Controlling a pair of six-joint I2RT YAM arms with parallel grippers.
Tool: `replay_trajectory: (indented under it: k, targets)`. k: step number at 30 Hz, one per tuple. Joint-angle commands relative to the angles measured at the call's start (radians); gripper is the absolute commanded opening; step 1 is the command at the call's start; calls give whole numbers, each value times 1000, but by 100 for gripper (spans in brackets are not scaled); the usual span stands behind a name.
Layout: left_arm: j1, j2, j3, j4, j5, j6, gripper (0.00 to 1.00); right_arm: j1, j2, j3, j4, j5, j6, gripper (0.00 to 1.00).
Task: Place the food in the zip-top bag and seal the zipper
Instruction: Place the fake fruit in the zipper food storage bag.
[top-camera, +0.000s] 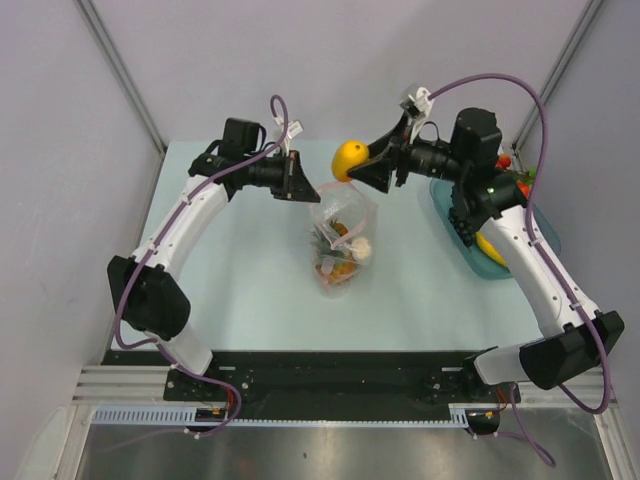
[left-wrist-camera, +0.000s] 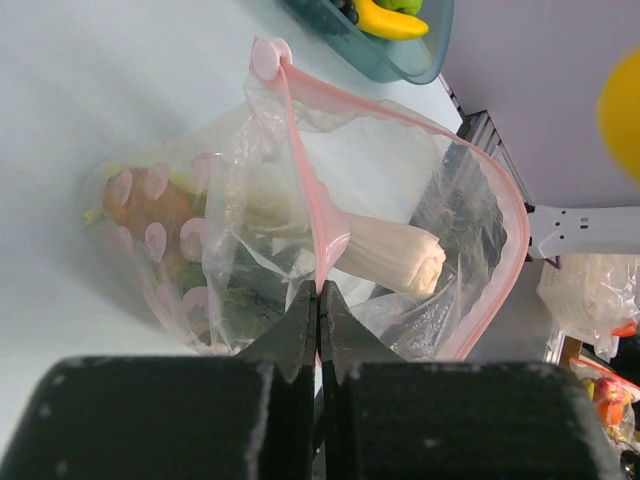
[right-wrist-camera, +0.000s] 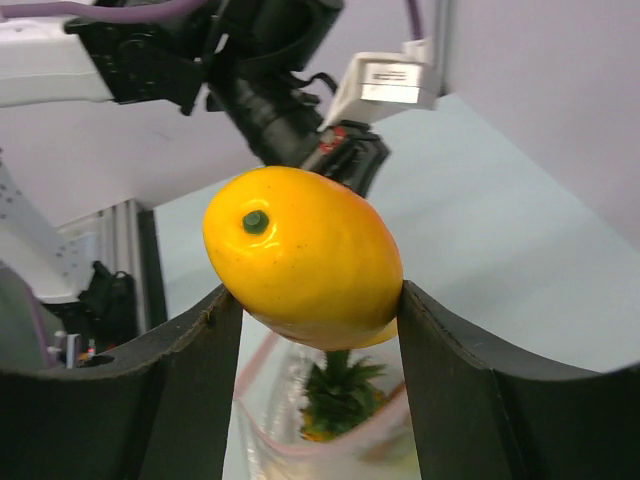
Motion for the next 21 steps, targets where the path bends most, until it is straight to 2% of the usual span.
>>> replay_trajectory:
  k: [1,6,9,12,13,14,16,21]
  targets:
    - [-6,-75,20,12,17,14,0,82,4,11,-14,17,45,41]
    - [-14,-102,15,15,17,13,0,128,42,-11,-124,43,-49,41]
    - [-17,-114,7,13,17,14,0,153,62,-12,-166,135,-121,41]
    - [-17,-125,-2,15,16,17,0,183,76,-14,-203,195,-207,47]
    - [-18,-128,-3,13,17,17,0,199,81,-14,-229,210,-224,52]
    - [-18,-131,-3,12,17,17,0,202,76,-15,-232,213,-241,71]
    - [-17,-131,-3,9,13,20,0,206,67,-14,-226,236,-242,90]
    - [-18,-139,-10,6,7,23,0,200,3,-5,-227,264,-239,97]
